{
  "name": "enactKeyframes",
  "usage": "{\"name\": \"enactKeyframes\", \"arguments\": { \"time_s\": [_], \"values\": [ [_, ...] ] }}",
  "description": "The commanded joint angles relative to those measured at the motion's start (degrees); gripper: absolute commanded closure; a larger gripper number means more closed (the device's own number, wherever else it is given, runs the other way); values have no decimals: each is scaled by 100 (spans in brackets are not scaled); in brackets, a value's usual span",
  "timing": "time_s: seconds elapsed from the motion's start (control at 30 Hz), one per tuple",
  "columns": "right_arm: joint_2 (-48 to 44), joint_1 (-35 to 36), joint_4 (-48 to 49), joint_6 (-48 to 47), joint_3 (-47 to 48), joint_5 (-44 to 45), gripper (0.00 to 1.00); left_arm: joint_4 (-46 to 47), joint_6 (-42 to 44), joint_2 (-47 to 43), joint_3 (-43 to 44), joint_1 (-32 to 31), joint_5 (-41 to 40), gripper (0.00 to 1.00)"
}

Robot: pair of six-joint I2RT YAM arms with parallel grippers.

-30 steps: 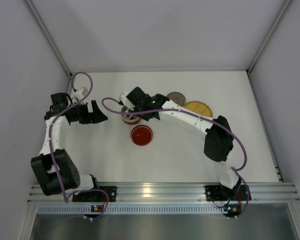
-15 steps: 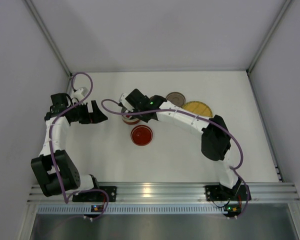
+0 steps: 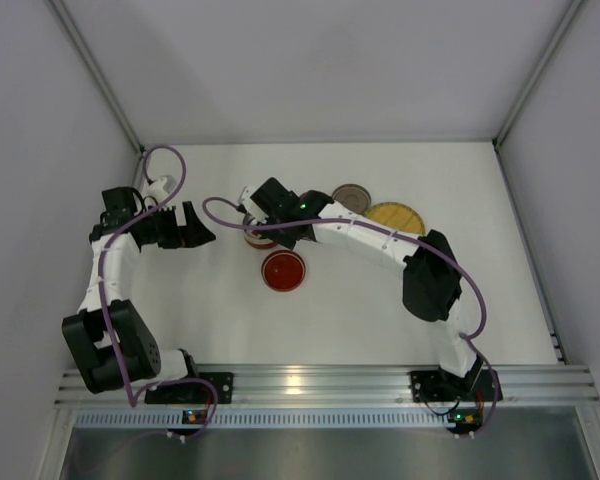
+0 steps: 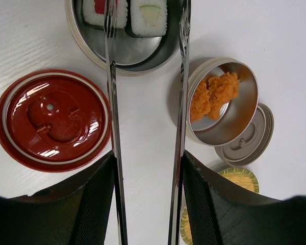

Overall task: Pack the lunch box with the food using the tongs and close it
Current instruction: Place the fake food in the packing box, then place the clamp at the center of the board.

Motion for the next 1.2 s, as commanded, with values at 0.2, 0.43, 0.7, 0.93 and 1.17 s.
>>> {"name": "enactKeyframes", "arguments": {
  "time_s": [0.2, 0.43, 0.7, 0.93, 1.17],
  "values": [
    [-596, 28, 248, 145, 288, -202, 54, 125, 159, -208, 32, 35, 97, 2],
    [-1633, -762, 300, 435, -388, -870, 57, -279, 616, -296, 287, 35, -8, 2],
    [-3136, -3098, 379, 734, -1889, -2390, 57, -648, 977, -349, 296, 35, -122, 2],
    [-3595, -5411, 696, 480, -3017, -3041, 57, -754, 1004, -261, 357, 35, -87, 2],
    [-2621, -6554, 985, 268, -3193, -2936, 56, -965, 1153, 82, 481, 26, -166, 2]
  ]
}}
